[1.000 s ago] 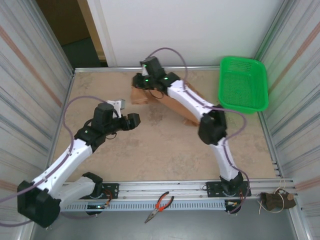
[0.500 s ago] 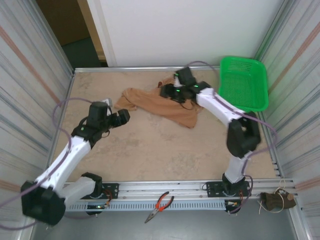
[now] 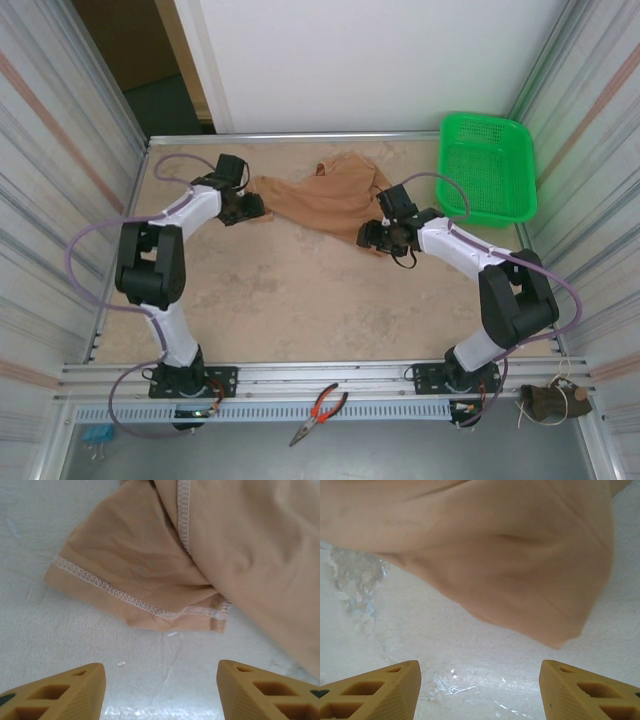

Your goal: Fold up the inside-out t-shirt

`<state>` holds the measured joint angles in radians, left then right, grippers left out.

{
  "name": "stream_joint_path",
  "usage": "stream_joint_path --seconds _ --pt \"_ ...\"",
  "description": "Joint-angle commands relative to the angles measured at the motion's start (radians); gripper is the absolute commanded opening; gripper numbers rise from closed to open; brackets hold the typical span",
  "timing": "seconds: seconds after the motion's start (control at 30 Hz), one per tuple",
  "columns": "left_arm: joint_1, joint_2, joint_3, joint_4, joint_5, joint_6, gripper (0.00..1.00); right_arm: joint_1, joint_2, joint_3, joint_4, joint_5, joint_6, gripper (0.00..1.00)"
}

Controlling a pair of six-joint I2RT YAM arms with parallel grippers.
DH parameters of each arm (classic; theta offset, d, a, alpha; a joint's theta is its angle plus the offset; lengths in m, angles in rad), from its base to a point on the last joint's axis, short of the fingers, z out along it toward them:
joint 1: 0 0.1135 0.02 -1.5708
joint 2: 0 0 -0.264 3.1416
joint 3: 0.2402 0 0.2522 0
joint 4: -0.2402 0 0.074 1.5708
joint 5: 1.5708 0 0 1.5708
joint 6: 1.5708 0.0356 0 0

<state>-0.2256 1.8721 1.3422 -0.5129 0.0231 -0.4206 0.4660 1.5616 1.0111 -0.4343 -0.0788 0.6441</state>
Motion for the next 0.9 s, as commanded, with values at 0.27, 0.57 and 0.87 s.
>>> stream_joint_path --seconds 0.27,0.57,0.87 --pt "-0.050 0.171 0.189 -0.114 -0.120 0.114 0.59 0.000 -0.020 -0.038 0.032 0.025 -0.009 0.62" --pt "-0.072 0.330 0.341 -0.178 -0.129 0.138 0.44 0.027 0.005 -0.034 0.033 0.035 -0.003 0.63" --pt "-0.070 0.290 0.320 -0.187 -0.135 0.150 0.00 0.095 0.162 0.093 0.006 0.080 -0.035 0.61"
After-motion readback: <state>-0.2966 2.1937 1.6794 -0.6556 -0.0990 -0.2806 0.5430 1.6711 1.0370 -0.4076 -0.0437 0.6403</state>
